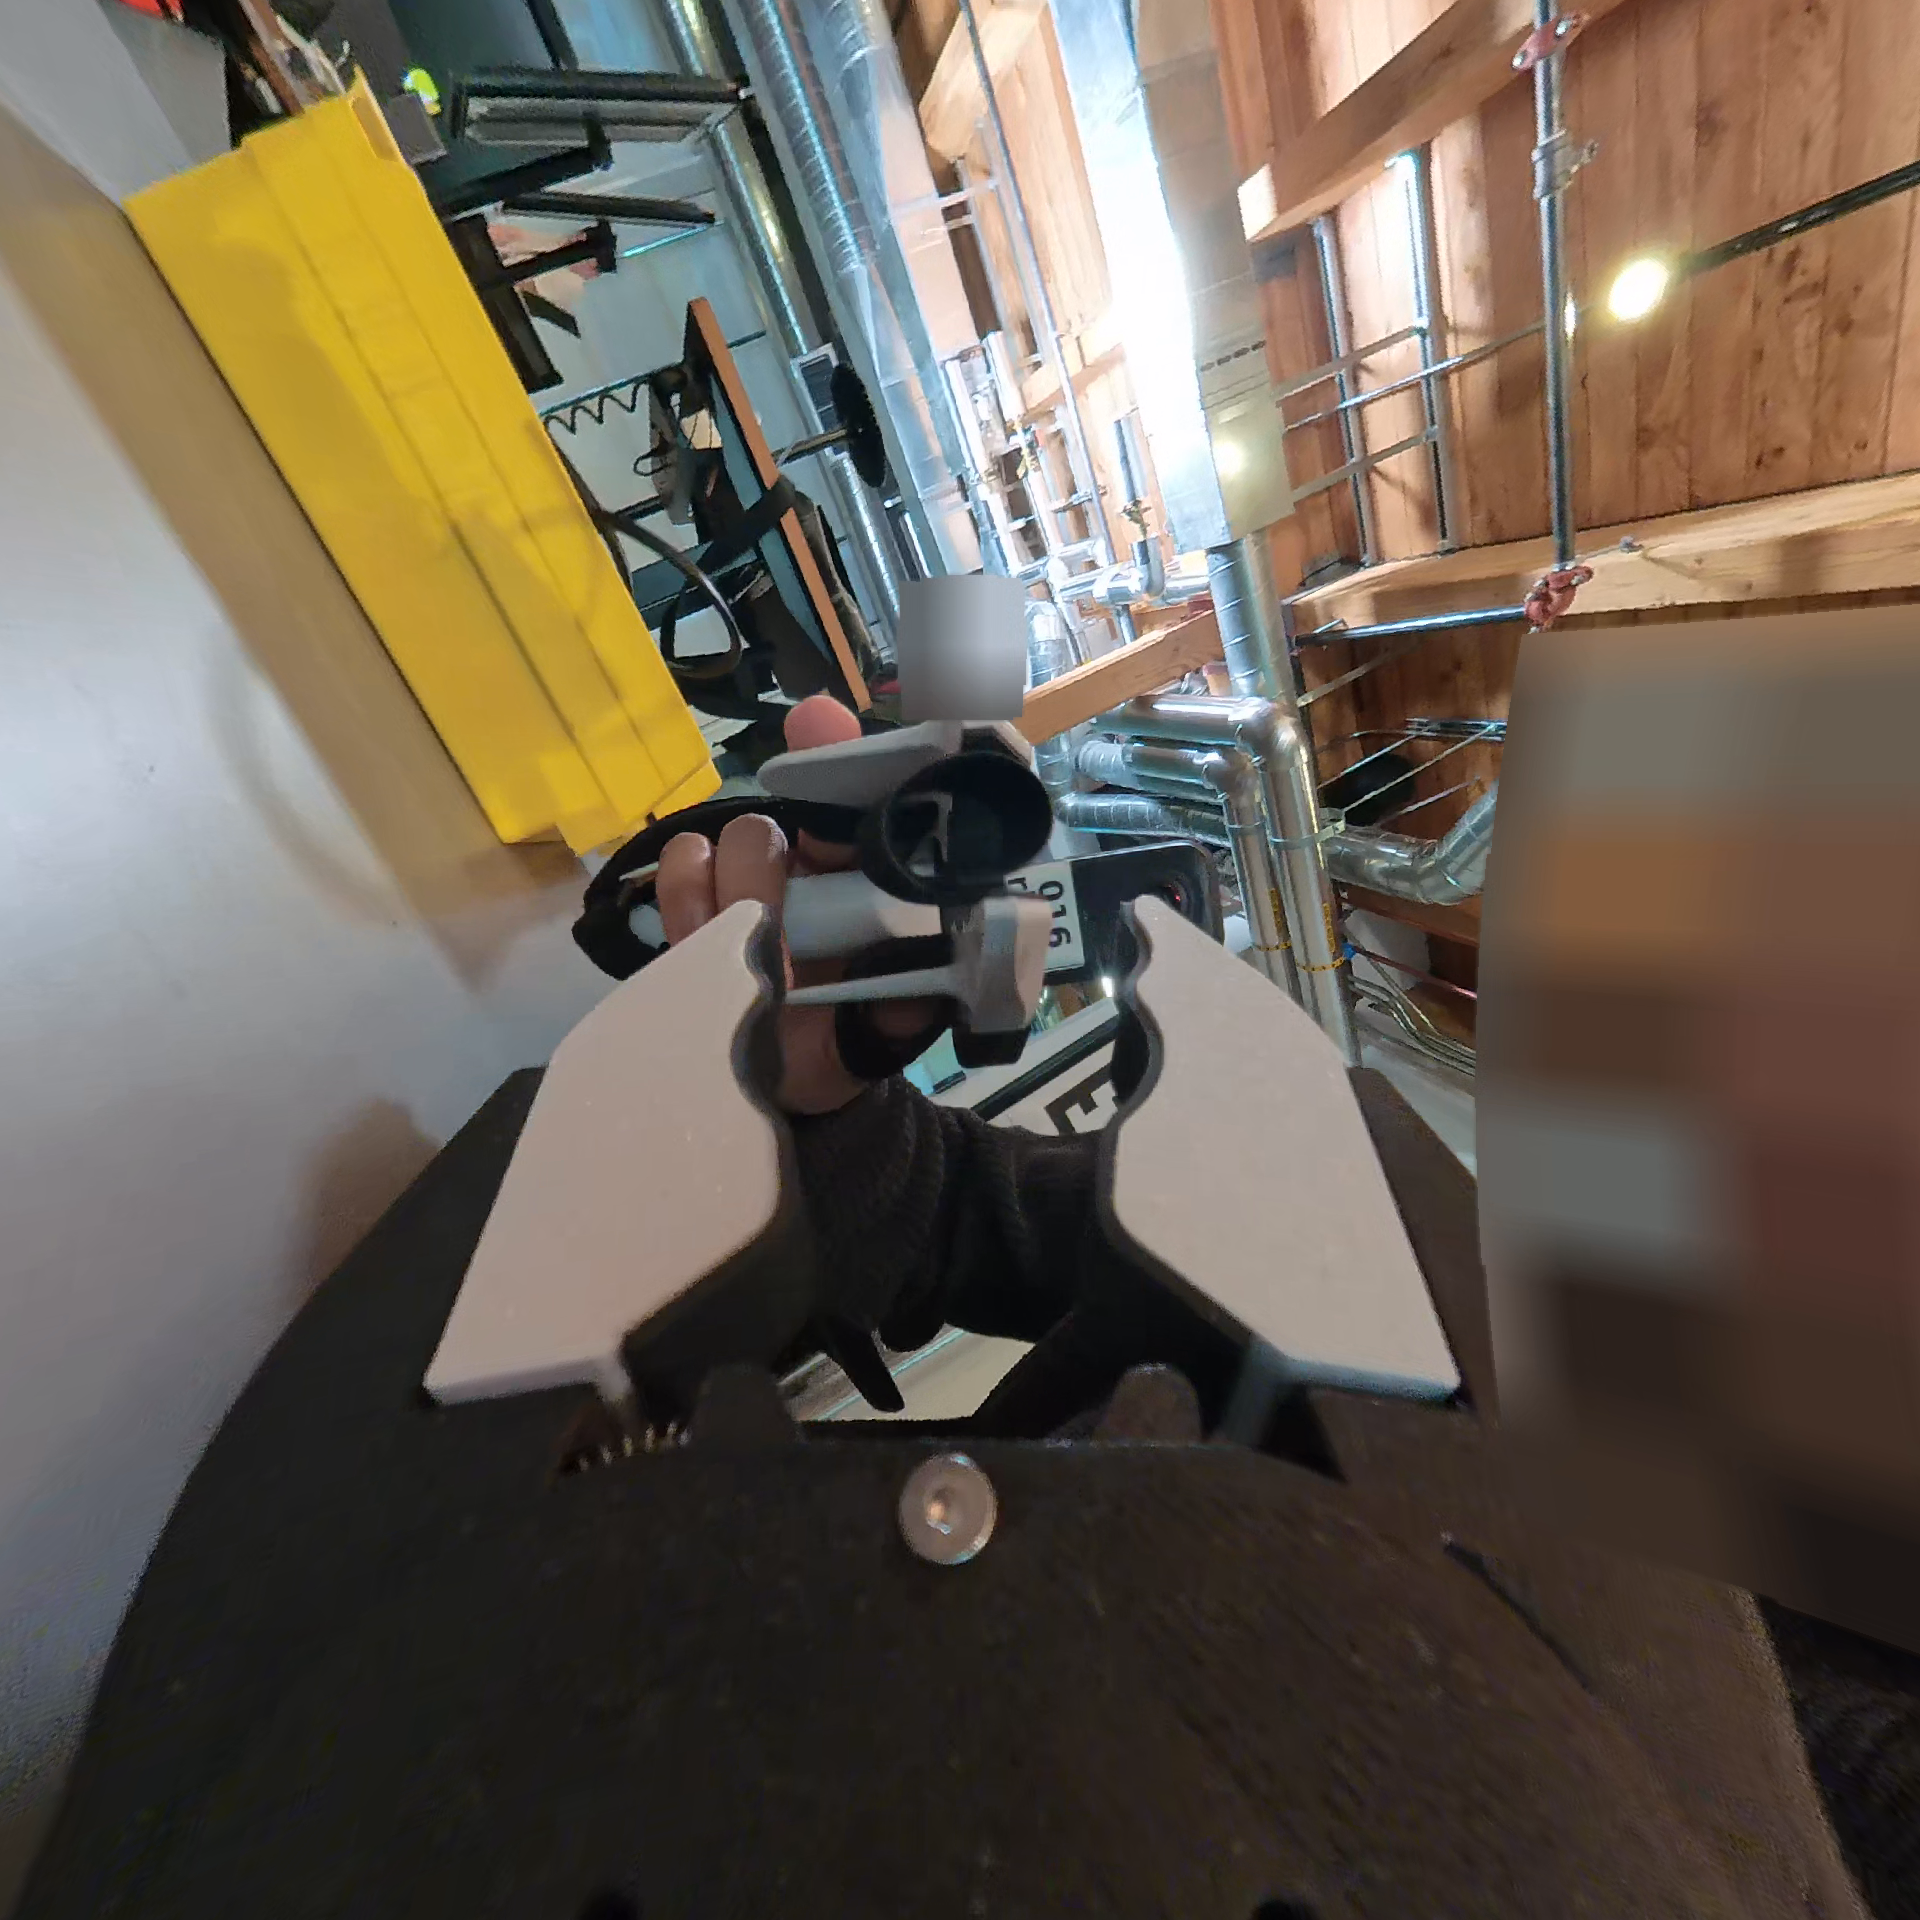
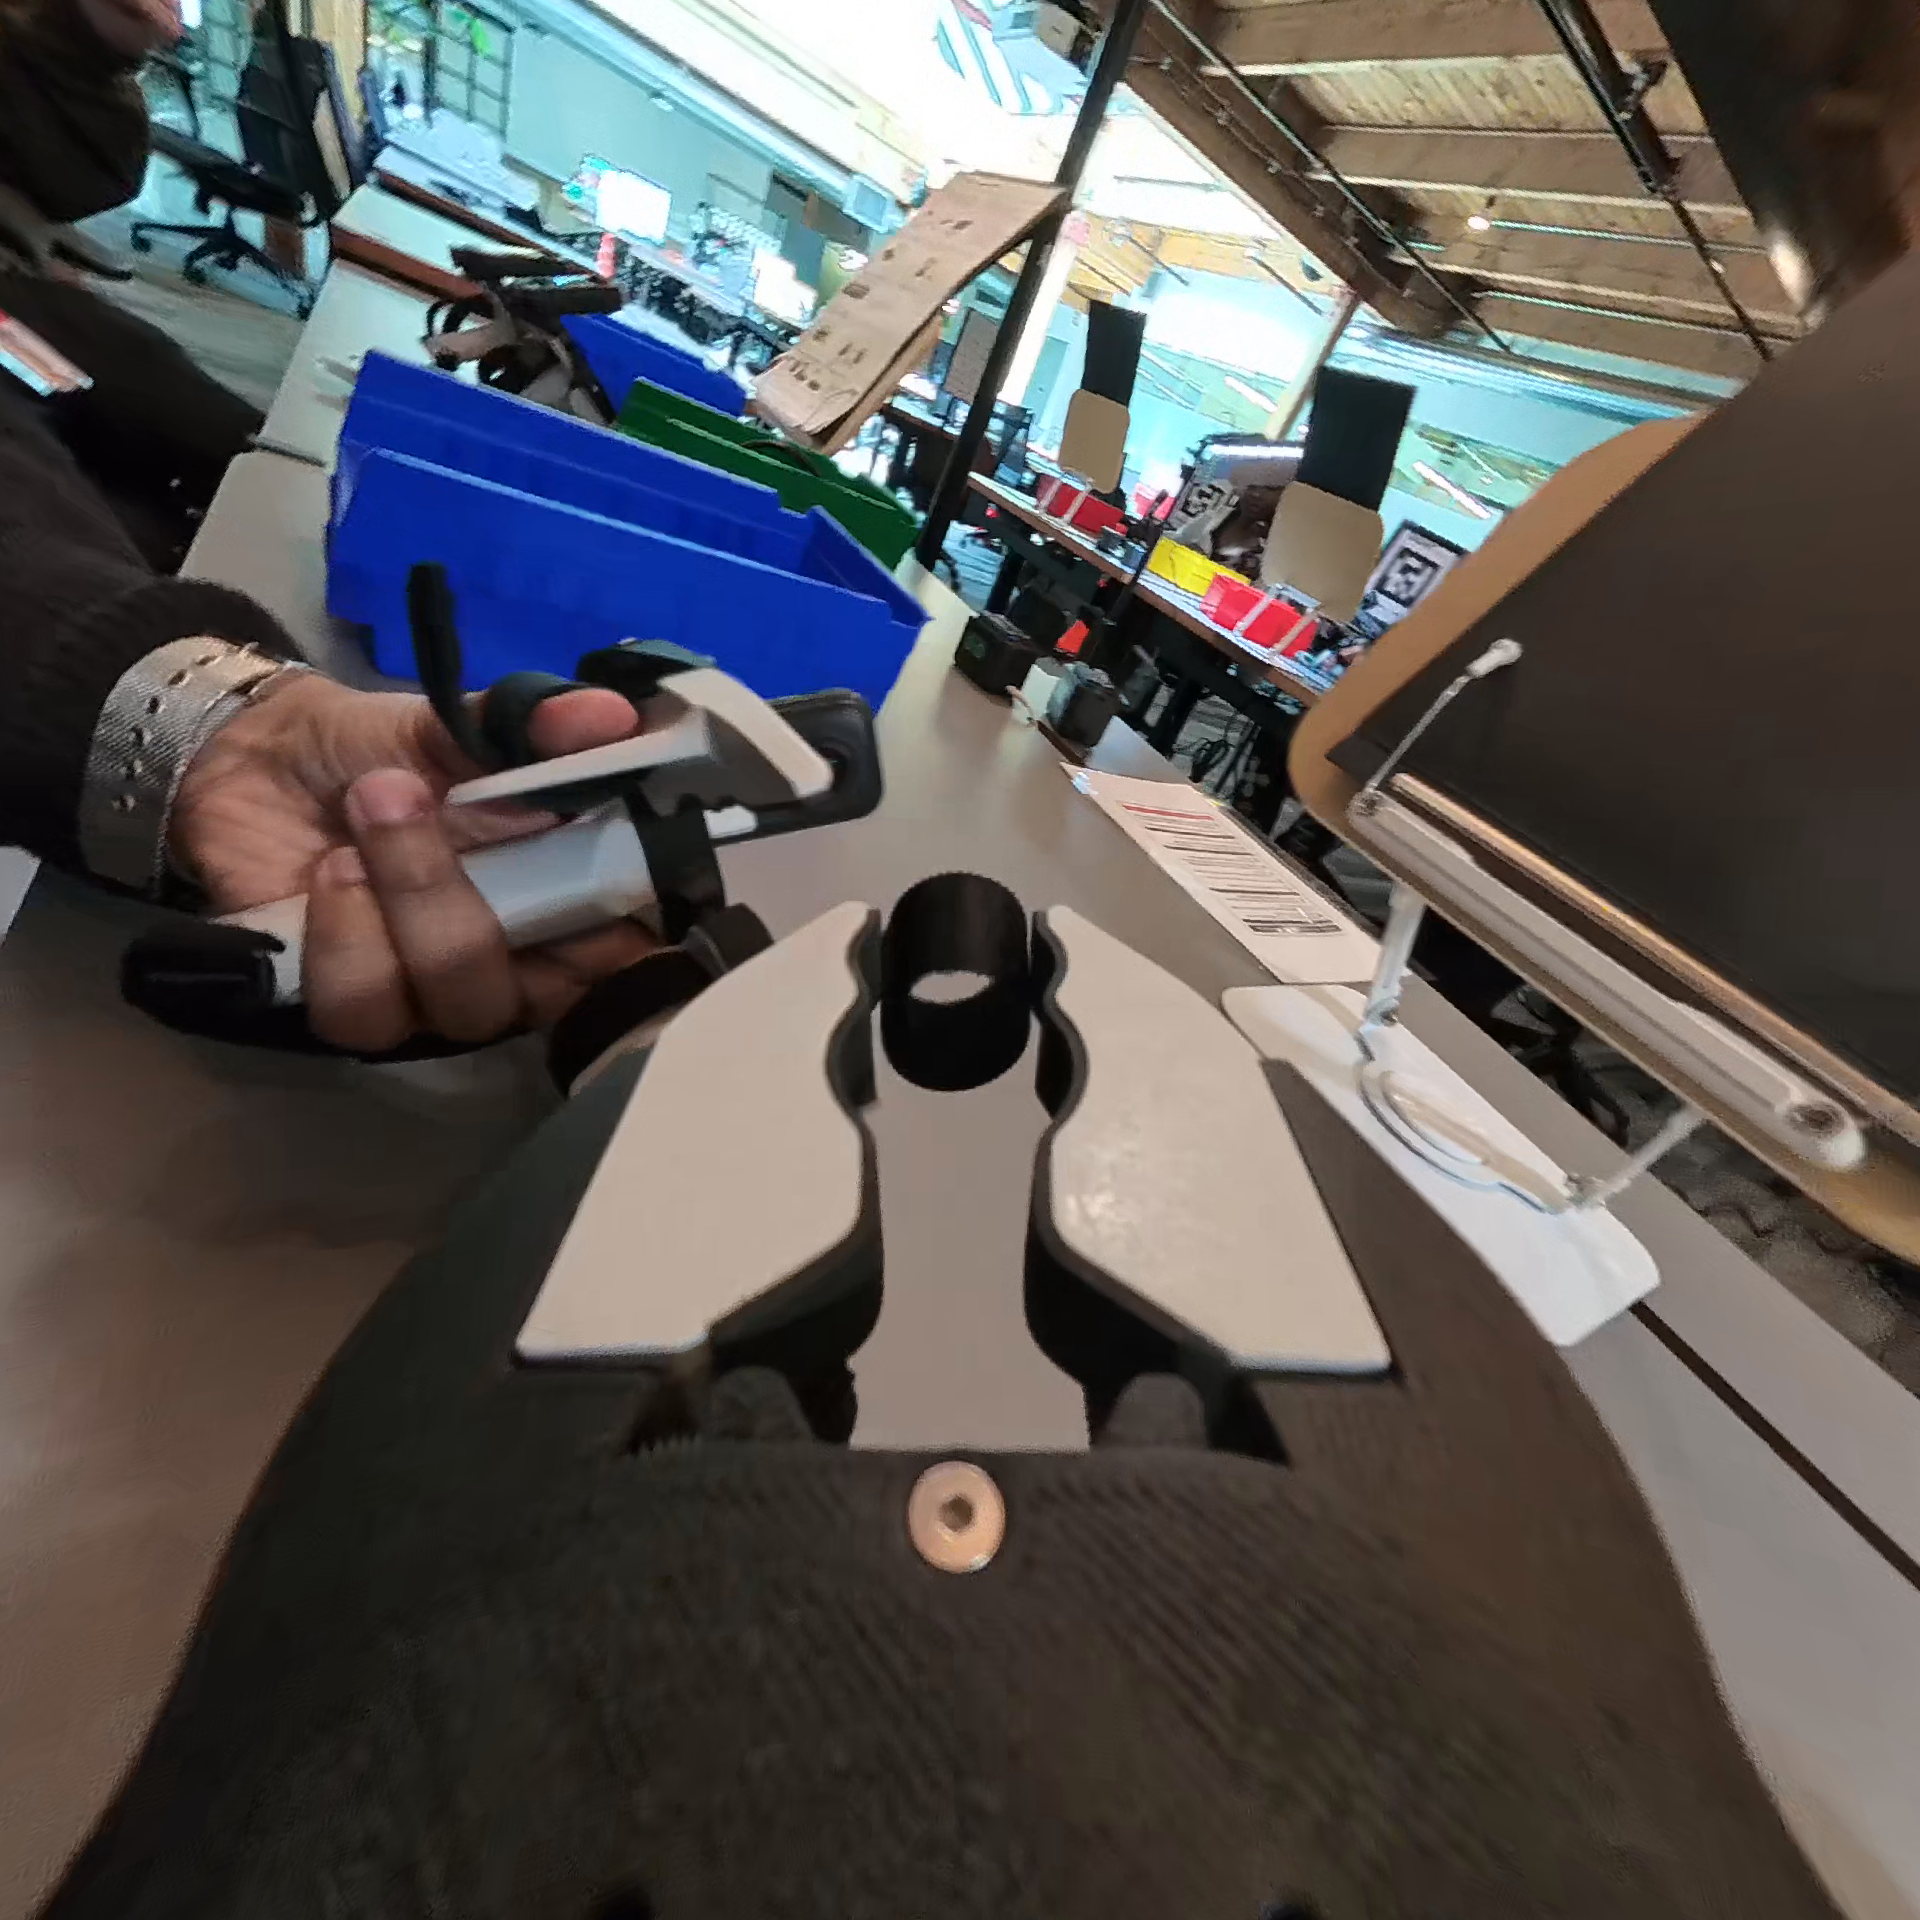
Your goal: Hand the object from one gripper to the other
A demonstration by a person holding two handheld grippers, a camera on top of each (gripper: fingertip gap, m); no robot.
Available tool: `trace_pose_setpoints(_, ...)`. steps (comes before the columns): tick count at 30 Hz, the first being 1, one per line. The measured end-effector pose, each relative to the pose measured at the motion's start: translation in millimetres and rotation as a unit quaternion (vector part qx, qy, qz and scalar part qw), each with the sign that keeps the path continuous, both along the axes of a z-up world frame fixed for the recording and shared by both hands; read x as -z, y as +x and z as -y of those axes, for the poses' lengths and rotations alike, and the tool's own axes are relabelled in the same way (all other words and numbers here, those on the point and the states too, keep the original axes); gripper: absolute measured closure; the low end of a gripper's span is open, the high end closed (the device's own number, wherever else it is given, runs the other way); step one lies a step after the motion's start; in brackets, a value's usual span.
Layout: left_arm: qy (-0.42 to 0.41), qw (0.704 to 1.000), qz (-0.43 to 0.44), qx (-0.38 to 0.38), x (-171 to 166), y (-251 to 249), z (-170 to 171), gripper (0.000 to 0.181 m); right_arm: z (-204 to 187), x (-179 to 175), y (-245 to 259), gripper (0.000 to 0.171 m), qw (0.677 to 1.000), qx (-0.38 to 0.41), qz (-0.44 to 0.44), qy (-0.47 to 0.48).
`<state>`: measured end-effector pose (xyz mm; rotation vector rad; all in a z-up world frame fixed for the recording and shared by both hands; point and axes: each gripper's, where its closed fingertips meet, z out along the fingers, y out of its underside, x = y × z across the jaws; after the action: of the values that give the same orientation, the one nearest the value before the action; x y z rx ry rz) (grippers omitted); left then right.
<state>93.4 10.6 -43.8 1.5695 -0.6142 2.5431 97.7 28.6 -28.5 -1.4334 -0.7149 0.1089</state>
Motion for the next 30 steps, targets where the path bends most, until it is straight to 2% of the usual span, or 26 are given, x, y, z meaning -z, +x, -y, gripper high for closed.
trace_pose_setpoints(3,-0.001,1.0,0.006,-0.014,-1.8,-1.2,-6.1,0.119,-2.2,-16.4,25.6,0.144,0.998,0.045,-0.034,-0.004)
trace_pose_setpoints(6,-0.002,1.0,0.004,-0.016,-0.5,-1.3,-8.5,0.12,1.3,-45.7,74.9,0.144,0.991,0.122,-0.045,0.013)
trace_pose_setpoints(11,-0.006,1.0,0.002,-0.009,2.8,0.1,-7.5,0.122,31.5,-90.7,223.4,0.143,0.946,0.32,-0.034,0.033)
trace_pose_setpoints(14,-0.007,1.0,0.001,-0.008,3.8,1.1,-7.8,0.124,57.2,-87.3,317.0,0.143,0.905,0.417,-0.082,0.01)
trace_pose_setpoints(16,-0.013,1.0,0.0,-0.012,4.0,2.9,-9.2,0.125,67.5,-66.0,363.4,0.138,0.879,0.46,-0.121,-0.037)
trace_pose_setpoints(17,-0.019,1.0,0.002,-0.013,3.1,3.7,-9.7,0.127,70.8,-51.1,379.4,0.129,0.865,0.474,-0.143,-0.073)
trace_pose_setpoints(19,-0.02,1.0,0.002,-0.009,2.5,4.9,-7.1,0.127,75.8,-27.0,397.9,0.103,0.845,0.487,-0.177,-0.128)
trace_pose_setpoints(20,-0.015,1.0,0.001,-0.007,2.9,5.3,-5.2,0.127,78.4,-21.3,402.5,0.1,0.84,0.49,-0.186,-0.137)
trace_pose_setpoints(25,-0.002,1.0,-0.004,-0.009,3.9,5.7,-4.5,0.127,88.9,-43.5,403.2,0.104,0.847,0.486,-0.197,-0.086)
trace_pose_setpoints(30,0.035,0.999,-0.015,-0.03,4.5,6.1,-8.4,0.127,76.8,-84.5,351.6,0.11,0.888,0.414,-0.197,-0.031)
